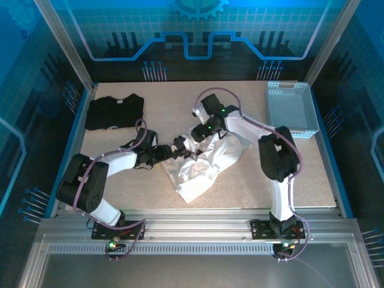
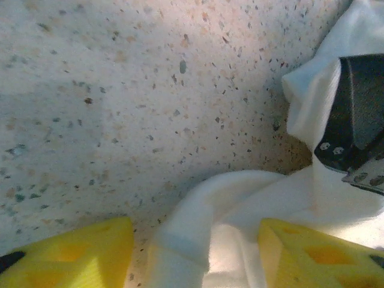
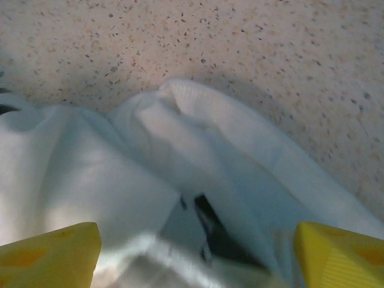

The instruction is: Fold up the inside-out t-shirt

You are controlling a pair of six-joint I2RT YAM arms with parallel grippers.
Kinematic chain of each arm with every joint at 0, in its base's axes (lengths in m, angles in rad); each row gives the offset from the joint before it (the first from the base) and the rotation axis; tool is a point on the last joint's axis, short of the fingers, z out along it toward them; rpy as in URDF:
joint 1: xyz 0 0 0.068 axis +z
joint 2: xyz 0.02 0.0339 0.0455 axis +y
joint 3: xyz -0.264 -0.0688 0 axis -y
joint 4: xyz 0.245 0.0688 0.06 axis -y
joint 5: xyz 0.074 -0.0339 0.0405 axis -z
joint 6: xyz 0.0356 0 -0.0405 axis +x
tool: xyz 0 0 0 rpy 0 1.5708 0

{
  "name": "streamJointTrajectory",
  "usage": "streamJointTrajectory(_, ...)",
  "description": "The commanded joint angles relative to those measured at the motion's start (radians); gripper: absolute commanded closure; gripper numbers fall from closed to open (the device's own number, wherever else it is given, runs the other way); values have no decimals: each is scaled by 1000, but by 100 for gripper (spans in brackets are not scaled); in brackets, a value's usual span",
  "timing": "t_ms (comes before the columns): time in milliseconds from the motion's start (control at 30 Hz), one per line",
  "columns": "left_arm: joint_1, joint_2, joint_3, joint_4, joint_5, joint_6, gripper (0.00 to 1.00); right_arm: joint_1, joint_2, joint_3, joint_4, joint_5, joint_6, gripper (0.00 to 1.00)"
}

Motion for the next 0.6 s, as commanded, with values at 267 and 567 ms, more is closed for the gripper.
streamJointTrajectory(267,4,81,65,90,90,-9,93,-19,139,275,-323,-180,-168,83)
streamJointTrajectory(567,13,-144,235,10,46,22,100,-110,-113,359,-239,-272,-102,100)
